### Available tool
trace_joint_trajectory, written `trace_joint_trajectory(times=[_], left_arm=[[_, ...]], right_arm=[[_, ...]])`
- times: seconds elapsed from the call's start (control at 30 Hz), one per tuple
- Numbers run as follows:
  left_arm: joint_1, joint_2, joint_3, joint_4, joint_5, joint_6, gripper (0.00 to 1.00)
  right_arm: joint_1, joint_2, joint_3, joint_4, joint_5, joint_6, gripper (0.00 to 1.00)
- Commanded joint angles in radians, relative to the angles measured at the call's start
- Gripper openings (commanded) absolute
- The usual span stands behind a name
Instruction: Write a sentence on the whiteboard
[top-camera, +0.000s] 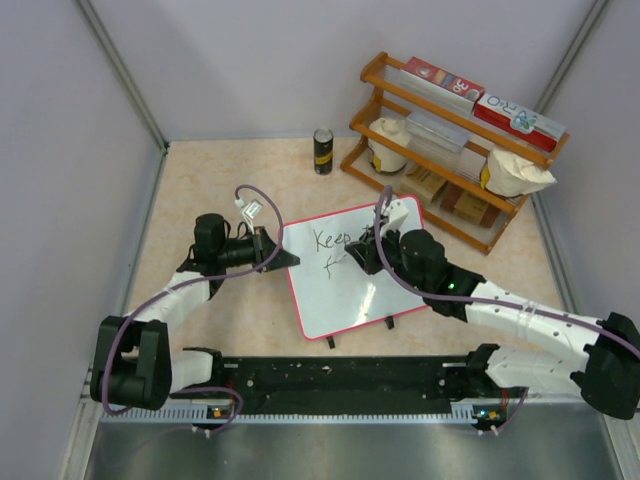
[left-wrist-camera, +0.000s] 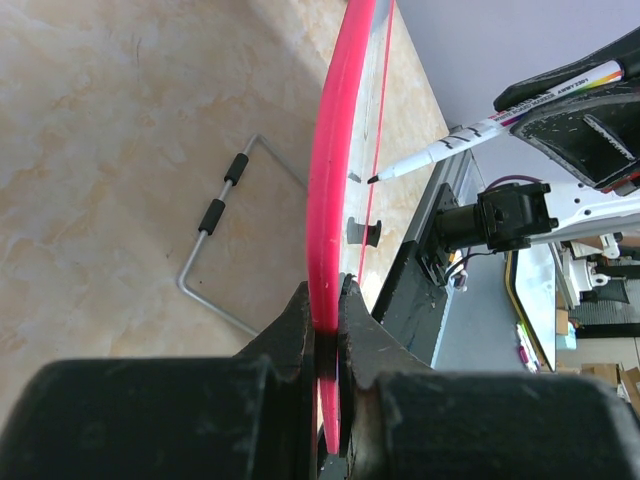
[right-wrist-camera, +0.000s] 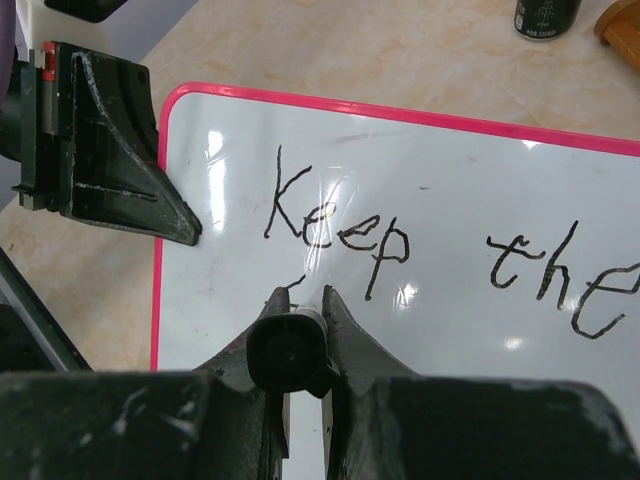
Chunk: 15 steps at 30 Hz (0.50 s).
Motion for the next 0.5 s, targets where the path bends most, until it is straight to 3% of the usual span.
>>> trace_joint_trajectory(times=[0.0,0.47], left_arm=[[0.003,-0.003,-0.01,-0.054,-0.108,0.118,0.0],[0.003,-0.008,-0.012,-0.054,-0.106,0.118,0.0]], right_arm=[[0.005,-0.06,-0.013,0.021,0.011,-0.01,0.0],[0.005,0.003,-0.025,0.028,0.019,0.005,0.0]])
